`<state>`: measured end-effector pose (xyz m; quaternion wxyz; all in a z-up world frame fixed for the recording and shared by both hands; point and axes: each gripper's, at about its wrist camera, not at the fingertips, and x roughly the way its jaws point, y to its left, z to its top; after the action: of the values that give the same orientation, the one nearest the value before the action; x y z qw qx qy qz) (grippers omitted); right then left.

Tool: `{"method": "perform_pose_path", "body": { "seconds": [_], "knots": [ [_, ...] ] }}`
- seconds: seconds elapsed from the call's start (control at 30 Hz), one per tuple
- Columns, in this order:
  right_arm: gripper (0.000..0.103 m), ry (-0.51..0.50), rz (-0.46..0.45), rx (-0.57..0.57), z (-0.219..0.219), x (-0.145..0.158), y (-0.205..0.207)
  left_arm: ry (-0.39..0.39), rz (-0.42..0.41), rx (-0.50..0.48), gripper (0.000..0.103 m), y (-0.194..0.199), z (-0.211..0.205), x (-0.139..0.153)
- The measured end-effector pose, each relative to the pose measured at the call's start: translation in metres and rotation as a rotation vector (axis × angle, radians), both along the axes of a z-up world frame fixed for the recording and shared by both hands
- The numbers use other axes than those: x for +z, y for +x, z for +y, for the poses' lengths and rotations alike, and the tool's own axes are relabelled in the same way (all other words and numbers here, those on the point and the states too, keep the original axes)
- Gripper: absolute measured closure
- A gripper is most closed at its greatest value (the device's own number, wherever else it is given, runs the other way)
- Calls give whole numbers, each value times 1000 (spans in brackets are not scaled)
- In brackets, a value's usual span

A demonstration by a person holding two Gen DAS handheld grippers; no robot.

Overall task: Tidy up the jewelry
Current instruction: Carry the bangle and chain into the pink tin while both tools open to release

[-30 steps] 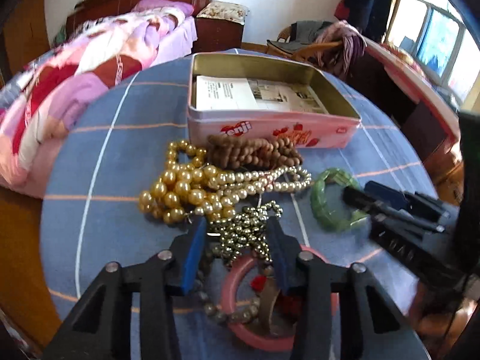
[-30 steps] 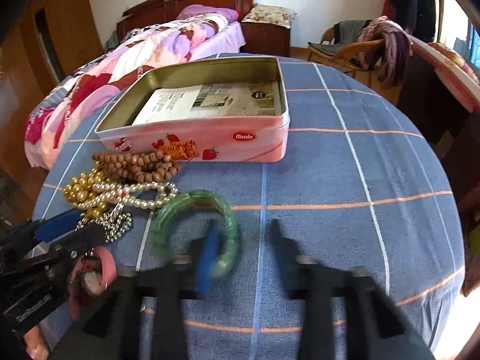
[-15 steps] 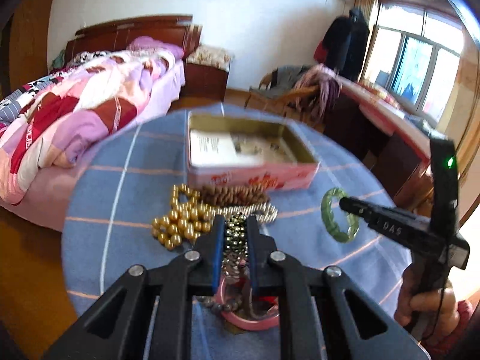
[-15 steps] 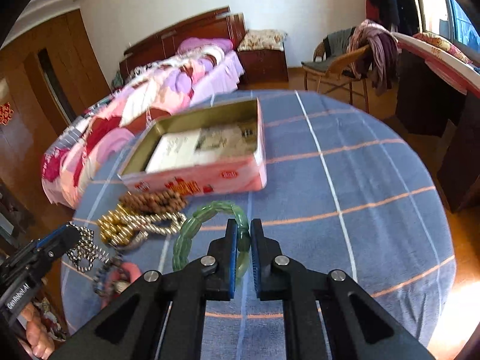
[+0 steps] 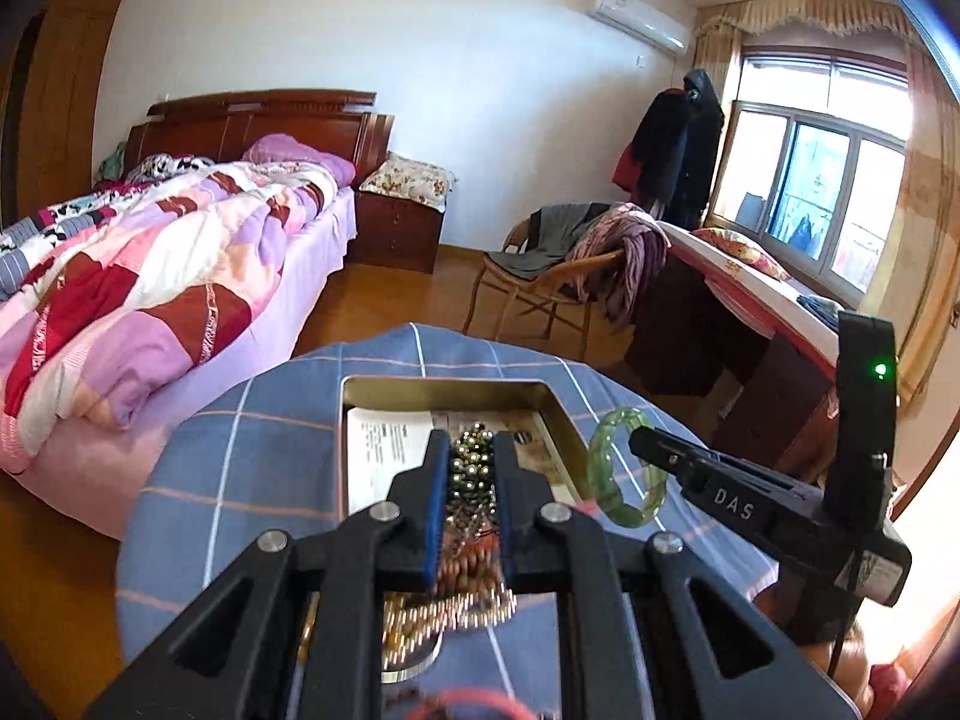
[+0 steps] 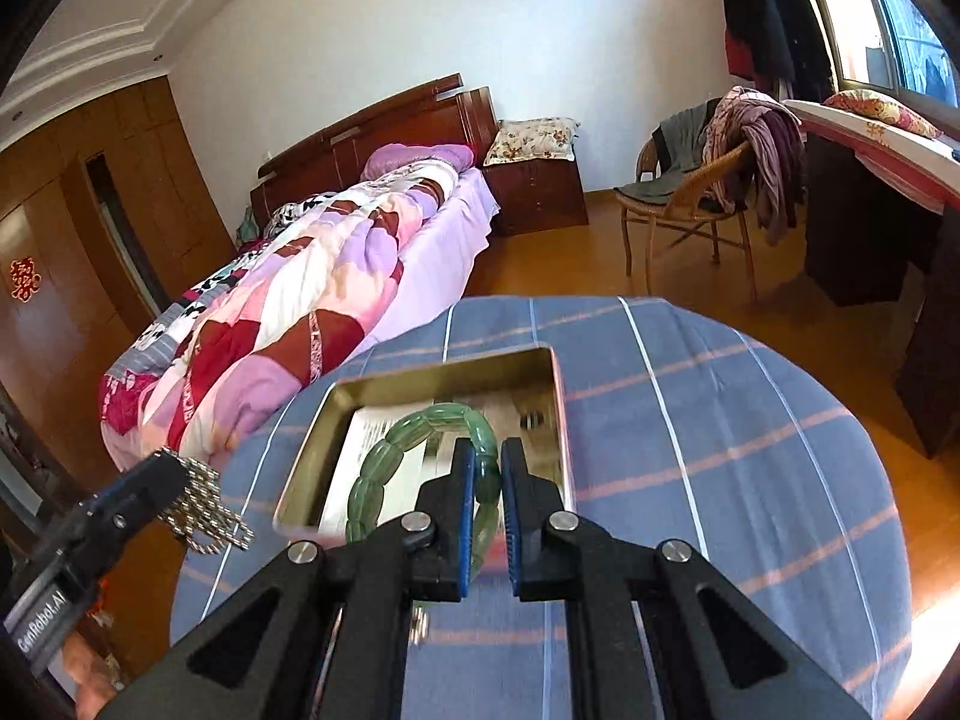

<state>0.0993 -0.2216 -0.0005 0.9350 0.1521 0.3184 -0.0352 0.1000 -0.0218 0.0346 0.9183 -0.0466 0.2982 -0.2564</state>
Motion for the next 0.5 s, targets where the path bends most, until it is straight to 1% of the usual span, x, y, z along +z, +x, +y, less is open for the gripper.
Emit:
{"method": "perform_pose_path", "body": {
  "seconds": [0.07, 0.27, 0.4, 0.5],
  "knots": [
    [95, -5, 21, -11, -1, -8, 20, 10, 19, 13, 88, 20, -7, -8],
    [95, -3, 93, -9, -1, -41, 62, 43, 76, 25, 88, 56, -23, -34],
    [95, -33, 118, -2, 1, -55, 75, 73, 108, 24, 88, 64, -31, -47],
    [95, -31, 131, 0, -3, -64, 80, 86, 140, 30, 88, 72, -36, -57]
  ]
}}
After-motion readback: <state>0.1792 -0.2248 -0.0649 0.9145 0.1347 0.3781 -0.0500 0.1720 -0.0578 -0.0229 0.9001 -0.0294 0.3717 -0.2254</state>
